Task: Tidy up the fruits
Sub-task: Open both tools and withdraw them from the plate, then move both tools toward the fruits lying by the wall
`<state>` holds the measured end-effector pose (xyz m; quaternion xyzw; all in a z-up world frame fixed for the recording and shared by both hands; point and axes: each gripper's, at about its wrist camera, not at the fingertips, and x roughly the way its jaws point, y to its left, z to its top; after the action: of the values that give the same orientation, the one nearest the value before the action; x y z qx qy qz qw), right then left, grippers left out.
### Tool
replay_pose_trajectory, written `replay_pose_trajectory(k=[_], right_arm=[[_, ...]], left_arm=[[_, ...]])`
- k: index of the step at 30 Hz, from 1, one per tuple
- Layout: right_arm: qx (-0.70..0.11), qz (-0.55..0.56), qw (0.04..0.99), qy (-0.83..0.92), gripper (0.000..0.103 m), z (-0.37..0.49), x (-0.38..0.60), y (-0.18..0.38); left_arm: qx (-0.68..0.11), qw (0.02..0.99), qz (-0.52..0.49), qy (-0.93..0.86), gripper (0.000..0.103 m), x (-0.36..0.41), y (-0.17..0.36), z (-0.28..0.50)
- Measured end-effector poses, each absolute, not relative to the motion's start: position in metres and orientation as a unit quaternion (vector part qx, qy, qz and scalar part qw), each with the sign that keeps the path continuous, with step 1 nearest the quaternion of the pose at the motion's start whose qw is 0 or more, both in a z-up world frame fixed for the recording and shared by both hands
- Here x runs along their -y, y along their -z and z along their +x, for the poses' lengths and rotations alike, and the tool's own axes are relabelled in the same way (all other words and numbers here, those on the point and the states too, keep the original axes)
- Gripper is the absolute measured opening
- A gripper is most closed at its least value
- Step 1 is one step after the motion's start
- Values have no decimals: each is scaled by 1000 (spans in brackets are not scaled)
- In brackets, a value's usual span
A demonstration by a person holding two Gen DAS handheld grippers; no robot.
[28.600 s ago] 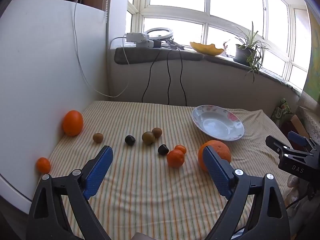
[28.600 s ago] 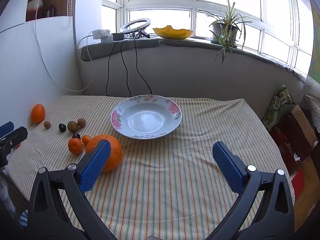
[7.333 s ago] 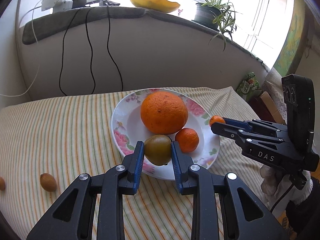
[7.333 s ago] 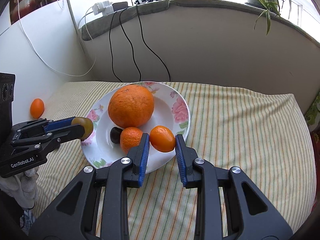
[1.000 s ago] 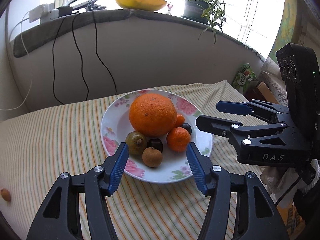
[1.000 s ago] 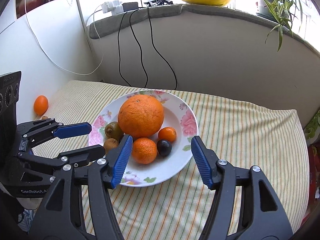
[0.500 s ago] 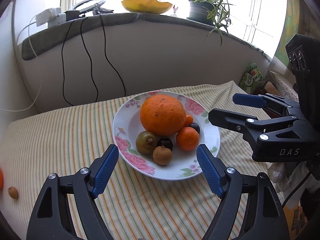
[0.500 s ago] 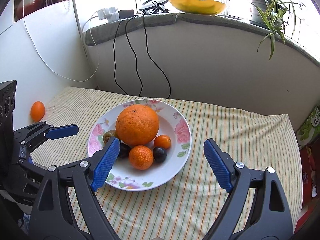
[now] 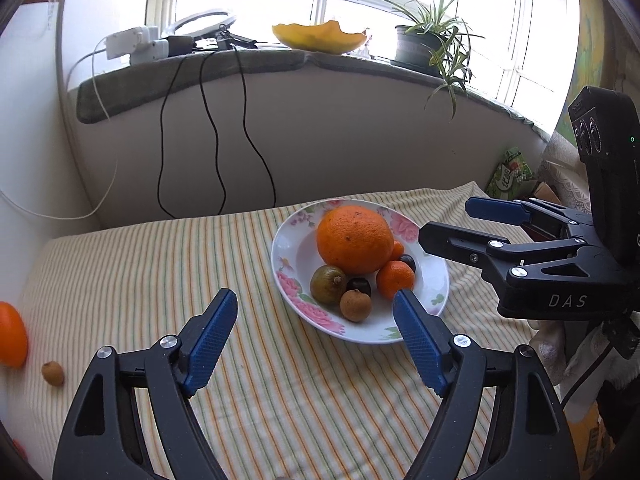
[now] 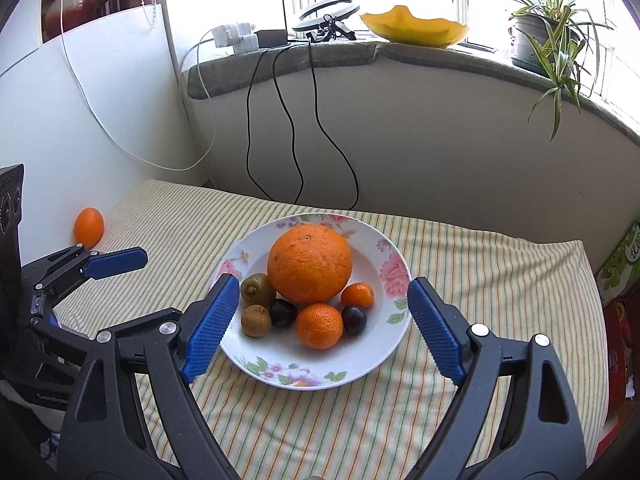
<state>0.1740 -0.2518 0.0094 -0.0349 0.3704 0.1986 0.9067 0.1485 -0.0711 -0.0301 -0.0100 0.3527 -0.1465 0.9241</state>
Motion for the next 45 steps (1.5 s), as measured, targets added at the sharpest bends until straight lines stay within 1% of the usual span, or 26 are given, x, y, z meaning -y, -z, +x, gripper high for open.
replay_pose_trajectory(k=[6,13,20,36,45], right_arm=[[-359,-28,909,-209,88,174,240,-14],[-373,-1,897,-236,88,182,228,-12],[-383,4,886,-261,88,184,205,-9],[-369,-46,854,-363,88,176,104,-16],[-363,-80,831,-414,88,162,47,-7]], left_arm=[[-343,930,-17,132,80,53,26,141],[-339,934,-35,106,80,25,26,131],[-337,938,-44,65,80,-12,30,117],[-331,930,-114,-111,80,-131,49,33],[-321,914,-154,-196,78,-169,65,-13]])
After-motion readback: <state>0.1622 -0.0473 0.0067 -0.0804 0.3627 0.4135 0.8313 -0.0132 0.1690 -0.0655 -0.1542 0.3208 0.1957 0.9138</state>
